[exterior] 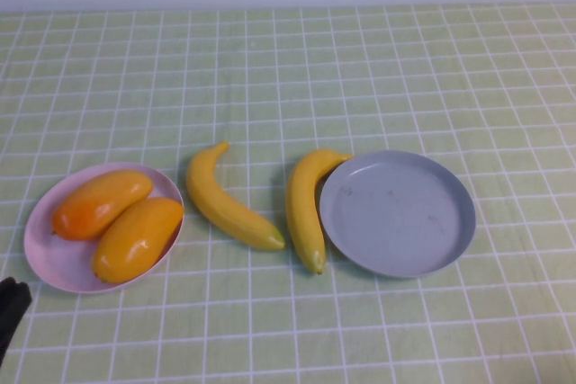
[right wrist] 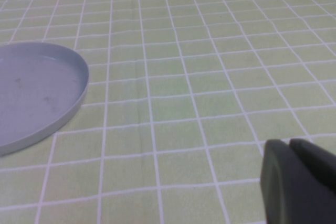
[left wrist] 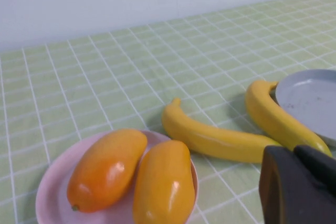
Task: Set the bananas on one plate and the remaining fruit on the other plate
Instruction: Put another type of fruit in the right plate
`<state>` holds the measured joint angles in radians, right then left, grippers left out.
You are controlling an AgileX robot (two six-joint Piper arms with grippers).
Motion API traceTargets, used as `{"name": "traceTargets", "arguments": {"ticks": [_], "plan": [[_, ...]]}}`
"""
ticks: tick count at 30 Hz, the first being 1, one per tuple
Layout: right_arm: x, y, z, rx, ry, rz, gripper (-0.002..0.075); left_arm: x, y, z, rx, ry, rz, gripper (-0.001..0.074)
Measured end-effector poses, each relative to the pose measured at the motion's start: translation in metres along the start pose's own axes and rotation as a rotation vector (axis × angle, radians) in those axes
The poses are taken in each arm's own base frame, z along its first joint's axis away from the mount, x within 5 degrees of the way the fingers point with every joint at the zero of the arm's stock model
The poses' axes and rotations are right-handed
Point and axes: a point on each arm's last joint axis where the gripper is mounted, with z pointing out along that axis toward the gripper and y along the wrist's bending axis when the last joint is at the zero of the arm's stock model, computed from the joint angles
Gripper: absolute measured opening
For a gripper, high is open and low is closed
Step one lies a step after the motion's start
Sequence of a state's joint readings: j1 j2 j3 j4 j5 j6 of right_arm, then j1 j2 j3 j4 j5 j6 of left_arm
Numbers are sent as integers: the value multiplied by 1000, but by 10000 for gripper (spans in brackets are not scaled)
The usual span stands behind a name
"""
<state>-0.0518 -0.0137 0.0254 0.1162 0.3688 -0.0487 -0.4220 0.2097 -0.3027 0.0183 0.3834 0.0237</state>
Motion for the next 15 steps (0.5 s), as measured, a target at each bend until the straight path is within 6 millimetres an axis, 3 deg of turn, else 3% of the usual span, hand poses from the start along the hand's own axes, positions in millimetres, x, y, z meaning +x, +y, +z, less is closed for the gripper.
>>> {"name": "traceTargets", "arguments": {"ticks": [4, 9, 15], "plan": [[0, 0, 0, 0, 0, 0, -15, 18, 2, 4, -50, -126, 32, 0], [0, 0, 0, 0, 0, 0, -15, 39, 11, 0, -239, -246, -9, 0], [0, 0, 0, 0, 0, 0, -15, 58, 19, 0, -406, -296, -16, 0]]}}
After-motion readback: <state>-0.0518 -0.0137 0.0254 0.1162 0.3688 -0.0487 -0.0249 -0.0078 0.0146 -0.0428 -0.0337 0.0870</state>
